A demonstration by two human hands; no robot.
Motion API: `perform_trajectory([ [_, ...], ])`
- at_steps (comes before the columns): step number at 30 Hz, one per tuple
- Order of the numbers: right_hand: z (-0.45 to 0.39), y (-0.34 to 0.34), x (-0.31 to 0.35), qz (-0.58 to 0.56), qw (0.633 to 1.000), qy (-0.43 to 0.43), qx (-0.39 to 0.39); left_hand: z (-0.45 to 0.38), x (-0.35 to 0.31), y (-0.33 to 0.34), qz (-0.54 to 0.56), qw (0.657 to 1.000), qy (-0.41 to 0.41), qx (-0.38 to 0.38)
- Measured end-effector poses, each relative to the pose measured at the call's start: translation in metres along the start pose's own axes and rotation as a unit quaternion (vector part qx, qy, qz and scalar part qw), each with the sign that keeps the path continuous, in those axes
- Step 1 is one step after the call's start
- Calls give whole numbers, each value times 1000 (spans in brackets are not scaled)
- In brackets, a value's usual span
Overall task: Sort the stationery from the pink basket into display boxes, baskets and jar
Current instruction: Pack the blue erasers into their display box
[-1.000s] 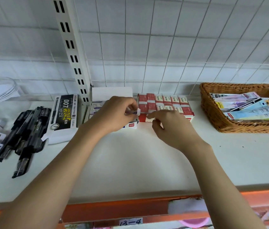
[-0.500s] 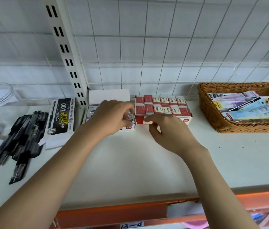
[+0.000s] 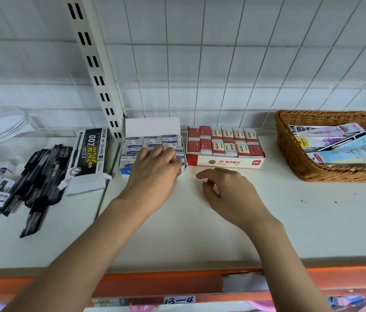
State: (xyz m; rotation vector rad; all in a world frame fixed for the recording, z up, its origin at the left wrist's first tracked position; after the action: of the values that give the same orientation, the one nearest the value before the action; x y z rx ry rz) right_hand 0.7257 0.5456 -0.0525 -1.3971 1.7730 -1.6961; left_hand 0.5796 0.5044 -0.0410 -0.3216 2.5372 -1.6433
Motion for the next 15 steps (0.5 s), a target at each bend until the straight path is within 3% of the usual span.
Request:
perform_trajectory([
  [2, 0, 1, 4, -2, 1000, -8, -5, -1, 1, 0, 12, 1000, -1, 5],
  [7, -4, 3, 27, -2, 998, -38, -51, 17, 27, -13, 162, 986, -17, 29],
  [15, -31, 48, 107, -26, 995, -75, -57, 103, 161, -42, 202, 959, -196, 13],
])
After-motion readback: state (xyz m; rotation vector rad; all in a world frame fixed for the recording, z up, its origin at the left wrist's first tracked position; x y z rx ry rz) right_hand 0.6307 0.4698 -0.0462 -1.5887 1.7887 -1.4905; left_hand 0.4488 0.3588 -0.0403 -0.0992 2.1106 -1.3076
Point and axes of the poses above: each hand's wrist, its own z-axis away from the middle knuckle, its own y-axis out of the palm, x = y × z, the point moved 4 cm from there along -z, towards the middle knuckle, and after that the axes turned 15 degrees about -y, right-handed, at the moved point
